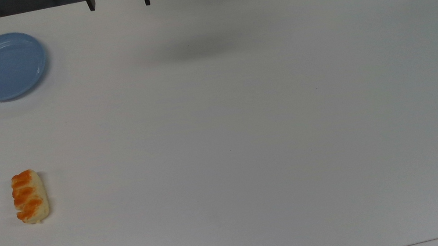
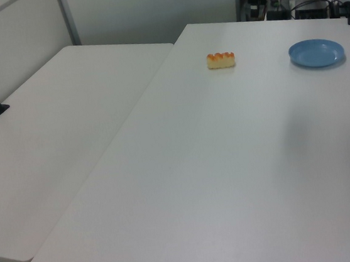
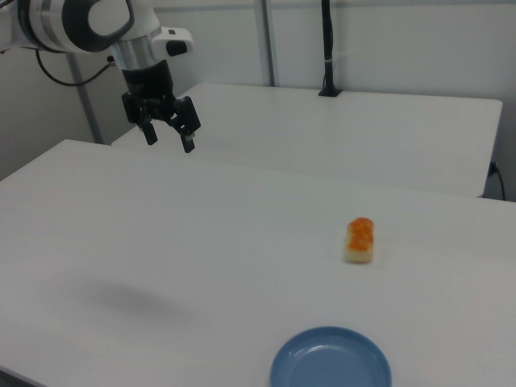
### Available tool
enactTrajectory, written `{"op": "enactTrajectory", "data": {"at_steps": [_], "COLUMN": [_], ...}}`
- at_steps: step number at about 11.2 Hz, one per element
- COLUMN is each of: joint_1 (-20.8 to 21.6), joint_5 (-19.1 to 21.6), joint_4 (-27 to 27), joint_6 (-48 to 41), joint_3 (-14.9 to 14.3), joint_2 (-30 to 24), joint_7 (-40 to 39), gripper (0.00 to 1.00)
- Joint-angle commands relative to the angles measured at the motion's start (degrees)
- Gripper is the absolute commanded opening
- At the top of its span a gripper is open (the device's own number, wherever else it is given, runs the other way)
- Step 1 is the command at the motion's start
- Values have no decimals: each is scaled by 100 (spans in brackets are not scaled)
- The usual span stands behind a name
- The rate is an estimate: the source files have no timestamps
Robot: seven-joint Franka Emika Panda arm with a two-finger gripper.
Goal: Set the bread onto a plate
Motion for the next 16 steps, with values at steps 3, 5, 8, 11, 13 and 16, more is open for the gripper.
{"op": "enactTrajectory", "data": {"at_steps": [3, 5, 8, 11, 13, 16], "joint_1": [-15, -103, -182, -542, -814, -1254], "joint_5": [-23, -75, -111, -408, -760, -787], "joint_4": [-59, -33, -7, 239, 406, 993], "joint_6": [-32, -6, 29, 713, 1083, 1364], "joint_3": [-17, -17, -26, -78, -78, -87], "joint_2": [-50, 38, 187, 748, 1100, 1714], "joint_7": [-105, -105, -105, -105, -349, -676], "gripper": [100, 100, 100, 100, 100, 100]}}
